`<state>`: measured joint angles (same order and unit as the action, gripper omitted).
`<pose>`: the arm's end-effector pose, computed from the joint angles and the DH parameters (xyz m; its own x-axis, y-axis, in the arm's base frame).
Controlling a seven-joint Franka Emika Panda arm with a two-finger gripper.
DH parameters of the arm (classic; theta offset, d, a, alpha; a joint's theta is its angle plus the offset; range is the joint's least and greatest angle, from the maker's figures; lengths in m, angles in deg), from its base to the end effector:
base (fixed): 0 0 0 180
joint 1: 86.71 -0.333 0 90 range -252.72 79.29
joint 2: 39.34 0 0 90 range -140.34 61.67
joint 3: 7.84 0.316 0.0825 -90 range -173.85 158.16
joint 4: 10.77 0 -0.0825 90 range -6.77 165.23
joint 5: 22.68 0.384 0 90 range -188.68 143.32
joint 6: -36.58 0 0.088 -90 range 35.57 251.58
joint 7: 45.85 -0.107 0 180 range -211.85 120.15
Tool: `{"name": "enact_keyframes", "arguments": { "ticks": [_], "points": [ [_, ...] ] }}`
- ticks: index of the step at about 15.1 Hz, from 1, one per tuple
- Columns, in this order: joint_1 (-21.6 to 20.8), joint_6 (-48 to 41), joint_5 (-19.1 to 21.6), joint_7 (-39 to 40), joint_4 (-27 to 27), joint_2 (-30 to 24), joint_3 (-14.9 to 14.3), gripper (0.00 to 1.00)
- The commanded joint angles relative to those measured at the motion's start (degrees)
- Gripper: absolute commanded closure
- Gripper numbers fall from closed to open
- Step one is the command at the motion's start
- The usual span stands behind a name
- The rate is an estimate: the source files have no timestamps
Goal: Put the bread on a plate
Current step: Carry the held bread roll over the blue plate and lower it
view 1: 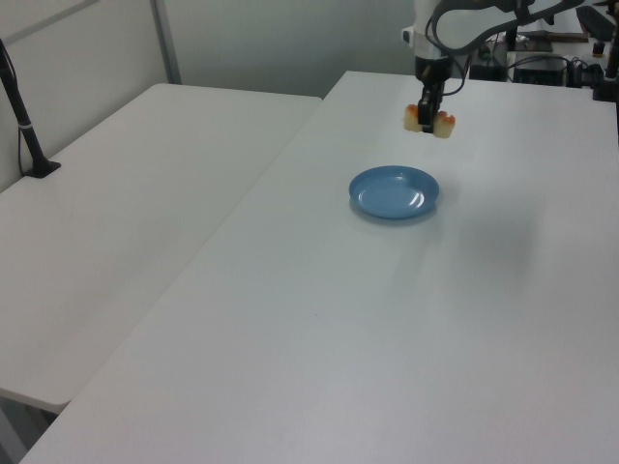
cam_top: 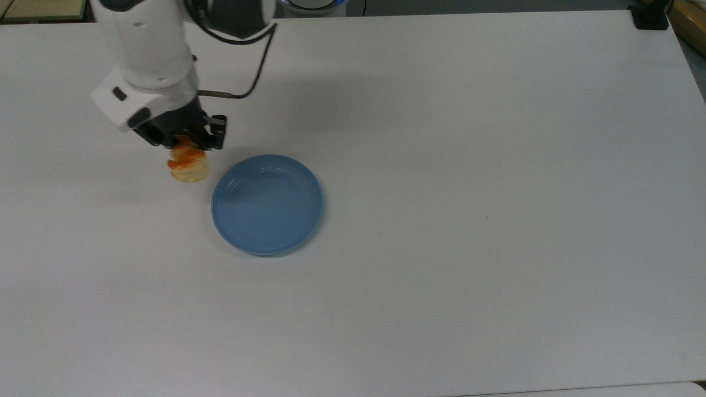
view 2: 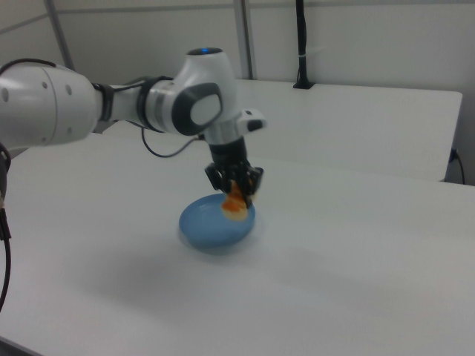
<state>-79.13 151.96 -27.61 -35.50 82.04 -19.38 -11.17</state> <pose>0.6521 -0.1266 0.4271 0.9992 0.0306 0.0254 0.0278 -0.9941 0.1053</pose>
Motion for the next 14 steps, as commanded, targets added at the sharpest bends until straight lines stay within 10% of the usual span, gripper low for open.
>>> {"name": "enact_keyframes", "arguments": {
  "ticks": [1, 14],
  "points": [
    [-4.2, -1.6, 0.9, -6.9, -2.4, 0.2, -0.6, 0.63],
    [-10.0, -1.0, 1.9, -15.0, -2.4, 5.1, -0.6, 0.61]
  ]
}}
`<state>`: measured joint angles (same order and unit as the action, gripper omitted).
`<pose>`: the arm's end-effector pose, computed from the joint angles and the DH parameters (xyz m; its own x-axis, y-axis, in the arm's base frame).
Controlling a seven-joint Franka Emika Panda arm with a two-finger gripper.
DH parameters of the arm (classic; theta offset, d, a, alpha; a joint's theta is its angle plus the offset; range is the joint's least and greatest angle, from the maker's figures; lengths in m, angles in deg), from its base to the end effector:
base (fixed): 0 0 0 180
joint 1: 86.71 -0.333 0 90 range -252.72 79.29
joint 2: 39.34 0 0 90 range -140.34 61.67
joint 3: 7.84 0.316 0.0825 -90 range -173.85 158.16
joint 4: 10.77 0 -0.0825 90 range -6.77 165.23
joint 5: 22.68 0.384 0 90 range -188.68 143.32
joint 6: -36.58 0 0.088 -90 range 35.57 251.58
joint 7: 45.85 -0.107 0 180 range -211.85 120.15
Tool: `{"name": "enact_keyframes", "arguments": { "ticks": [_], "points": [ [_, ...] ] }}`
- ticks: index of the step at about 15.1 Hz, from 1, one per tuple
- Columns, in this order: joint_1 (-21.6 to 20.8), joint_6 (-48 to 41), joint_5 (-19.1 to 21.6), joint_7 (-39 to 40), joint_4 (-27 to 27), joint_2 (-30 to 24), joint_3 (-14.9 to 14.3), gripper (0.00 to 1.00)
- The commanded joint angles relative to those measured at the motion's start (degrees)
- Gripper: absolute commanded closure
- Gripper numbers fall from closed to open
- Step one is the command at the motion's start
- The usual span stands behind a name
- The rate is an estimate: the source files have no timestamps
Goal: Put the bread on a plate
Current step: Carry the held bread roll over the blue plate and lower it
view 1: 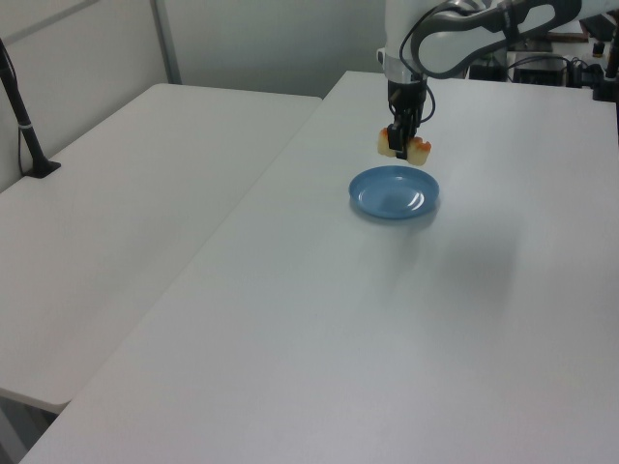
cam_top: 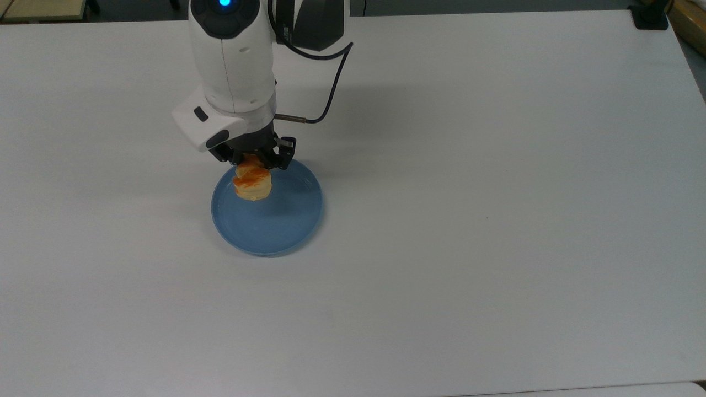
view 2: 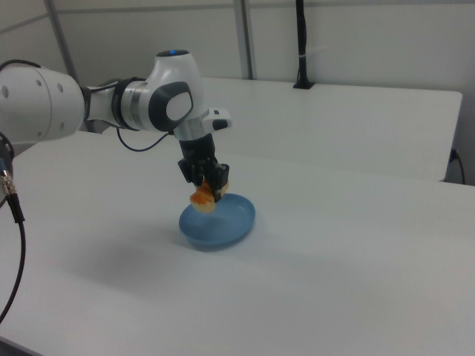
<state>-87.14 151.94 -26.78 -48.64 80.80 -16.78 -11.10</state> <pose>0.6711 -0.0329 0.4070 0.9977 -0.0624 0.0246 -0.0643 -0.9942 0.0859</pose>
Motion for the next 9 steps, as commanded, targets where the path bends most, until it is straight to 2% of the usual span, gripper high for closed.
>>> {"name": "enact_keyframes", "arguments": {
  "ticks": [1, 4, 9],
  "points": [
    [-2.1, -0.8, 0.9, -2.2, -1.1, 3.0, -0.7, 0.61],
    [-2.1, -0.7, 0.8, -2.6, -1.1, 4.2, -0.7, 0.56],
    [-2.1, 1.4, 0.5, -6.2, -1.5, 6.9, -0.7, 0.39]
  ]
}}
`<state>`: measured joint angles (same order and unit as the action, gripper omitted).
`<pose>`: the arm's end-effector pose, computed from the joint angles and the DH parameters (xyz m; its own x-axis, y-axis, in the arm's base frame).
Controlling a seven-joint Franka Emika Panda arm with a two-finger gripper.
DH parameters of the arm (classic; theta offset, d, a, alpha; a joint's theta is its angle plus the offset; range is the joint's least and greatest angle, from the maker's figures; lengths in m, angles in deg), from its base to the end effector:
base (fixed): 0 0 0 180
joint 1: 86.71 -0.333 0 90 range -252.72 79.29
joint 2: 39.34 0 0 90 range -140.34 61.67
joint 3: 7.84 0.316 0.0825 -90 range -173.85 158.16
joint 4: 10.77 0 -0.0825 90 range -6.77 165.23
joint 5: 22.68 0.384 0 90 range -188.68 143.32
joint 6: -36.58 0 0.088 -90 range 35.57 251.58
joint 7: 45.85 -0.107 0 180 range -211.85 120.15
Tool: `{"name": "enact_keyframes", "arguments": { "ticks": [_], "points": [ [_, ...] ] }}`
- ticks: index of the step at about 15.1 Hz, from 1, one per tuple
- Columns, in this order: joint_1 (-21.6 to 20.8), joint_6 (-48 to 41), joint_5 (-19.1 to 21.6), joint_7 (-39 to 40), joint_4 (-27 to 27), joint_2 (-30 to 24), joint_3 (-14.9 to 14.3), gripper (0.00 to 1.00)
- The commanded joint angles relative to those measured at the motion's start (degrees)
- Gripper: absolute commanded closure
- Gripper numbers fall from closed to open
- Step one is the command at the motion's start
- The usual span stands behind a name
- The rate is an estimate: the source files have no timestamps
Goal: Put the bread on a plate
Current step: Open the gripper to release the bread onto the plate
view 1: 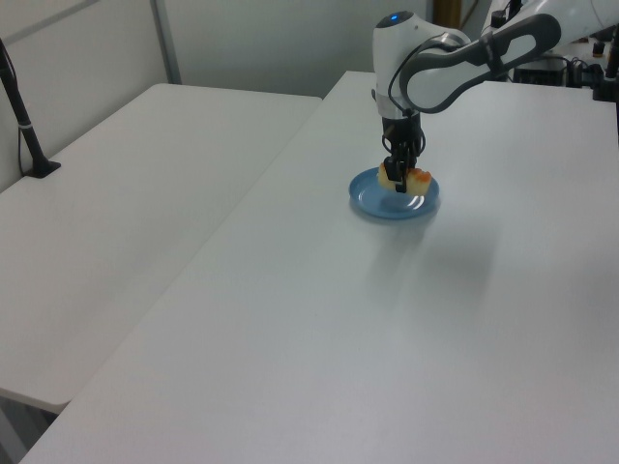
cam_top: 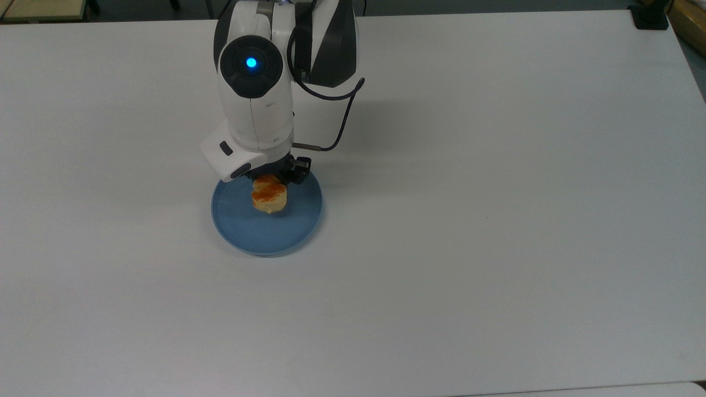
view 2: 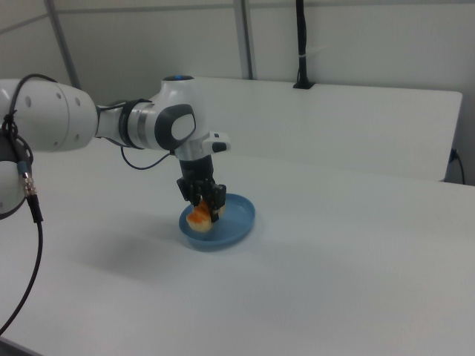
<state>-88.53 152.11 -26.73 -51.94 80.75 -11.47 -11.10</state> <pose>0.6762 -0.0164 0.3452 0.9937 -0.0956 -0.0586 -0.0898 -0.9914 0.0948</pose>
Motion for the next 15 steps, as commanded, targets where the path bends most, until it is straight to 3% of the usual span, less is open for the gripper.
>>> {"name": "enact_keyframes", "arguments": {
  "ticks": [1, 3, 5, 11, 15],
  "points": [
    [-0.7, 1.6, 0.4, -3.2, -1.4, 1.8, -0.7, 0.36],
    [-0.7, 2.3, 0.4, -3.6, -1.4, 2.5, -0.7, 0.3],
    [-0.7, 2.9, 0.1, -5.1, -1.4, 3.2, -0.7, 0.0],
    [-0.7, 1.9, 0.2, -5.4, -2.3, 1.4, -0.7, 0.0],
    [-0.7, -3.3, 0.6, -5.4, -2.3, -3.9, -0.7, 0.0]
  ]
}}
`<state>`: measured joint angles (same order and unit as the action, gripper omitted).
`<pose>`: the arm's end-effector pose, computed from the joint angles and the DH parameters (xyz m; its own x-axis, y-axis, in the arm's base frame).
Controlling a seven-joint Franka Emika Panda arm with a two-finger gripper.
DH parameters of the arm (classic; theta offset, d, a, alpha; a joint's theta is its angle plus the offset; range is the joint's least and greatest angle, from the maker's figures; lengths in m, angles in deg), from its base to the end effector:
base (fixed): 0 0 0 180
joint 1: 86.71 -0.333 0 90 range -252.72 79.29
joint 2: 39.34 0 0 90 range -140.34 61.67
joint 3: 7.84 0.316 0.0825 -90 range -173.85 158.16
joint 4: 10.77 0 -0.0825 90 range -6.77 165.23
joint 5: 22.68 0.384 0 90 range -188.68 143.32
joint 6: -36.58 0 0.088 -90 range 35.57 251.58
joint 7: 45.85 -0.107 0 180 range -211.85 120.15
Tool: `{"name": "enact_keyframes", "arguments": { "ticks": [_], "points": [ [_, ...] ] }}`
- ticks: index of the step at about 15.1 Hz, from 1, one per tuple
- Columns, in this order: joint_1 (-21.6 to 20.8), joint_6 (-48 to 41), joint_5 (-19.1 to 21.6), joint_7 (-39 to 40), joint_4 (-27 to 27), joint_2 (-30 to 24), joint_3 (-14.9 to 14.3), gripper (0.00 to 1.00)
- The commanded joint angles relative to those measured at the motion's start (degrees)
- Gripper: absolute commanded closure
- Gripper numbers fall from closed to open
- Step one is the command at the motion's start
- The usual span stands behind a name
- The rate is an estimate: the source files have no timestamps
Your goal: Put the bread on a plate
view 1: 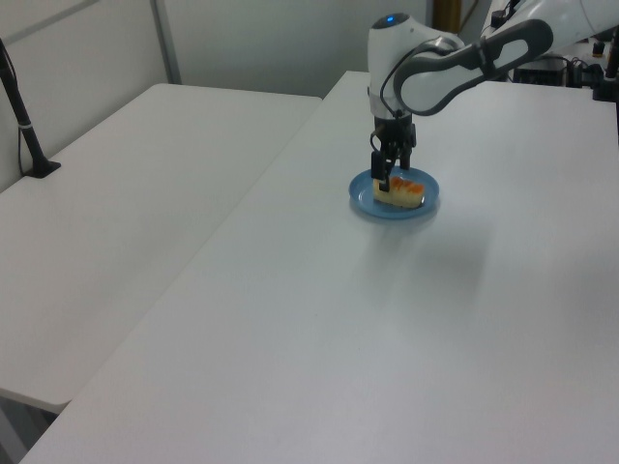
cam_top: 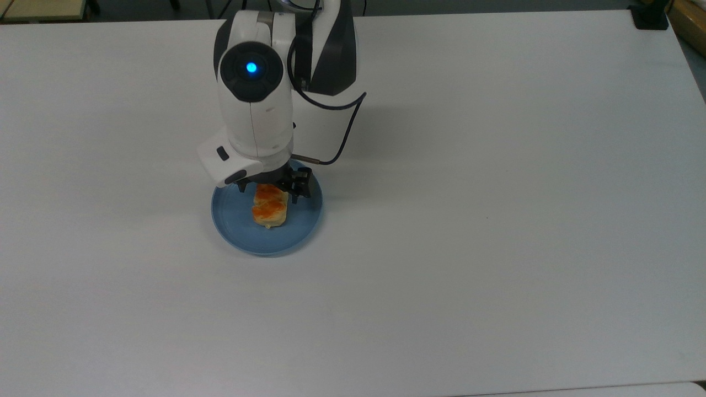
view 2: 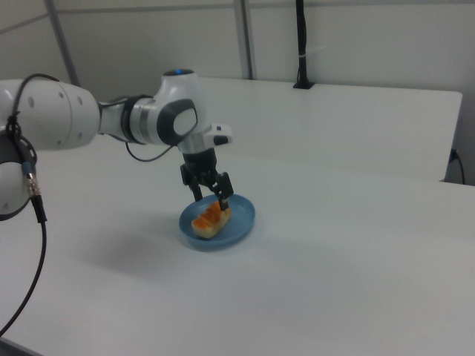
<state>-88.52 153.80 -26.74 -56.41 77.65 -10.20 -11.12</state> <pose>0.6918 -0.0160 0.3575 0.9856 -0.1689 0.0096 -0.1691 -0.9814 0.0903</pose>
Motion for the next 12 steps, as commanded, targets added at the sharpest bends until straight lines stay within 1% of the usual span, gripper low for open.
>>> {"name": "enact_keyframes", "arguments": {
  "ticks": [1, 3, 4, 7, 10, 12],
  "points": [
    [-0.8, -6.6, 0.6, -0.7, 0.8, -6.9, -0.7, 0.0],
    [-1.0, -9.8, 0.2, -0.2, 0.9, -9.5, -0.8, 0.0],
    [-0.9, -11.1, 0.2, 0.7, 1.1, -12.0, -0.7, 0.0],
    [-1.0, -16.9, 0.3, 4.6, 1.5, -17.3, -0.7, 0.0],
    [-1.0, -17.7, 0.3, 5.7, 3.9, -21.8, -0.7, 0.0],
    [-1.0, -17.6, 0.3, 6.6, 4.9, -23.1, -0.7, 0.0]
  ]
}}
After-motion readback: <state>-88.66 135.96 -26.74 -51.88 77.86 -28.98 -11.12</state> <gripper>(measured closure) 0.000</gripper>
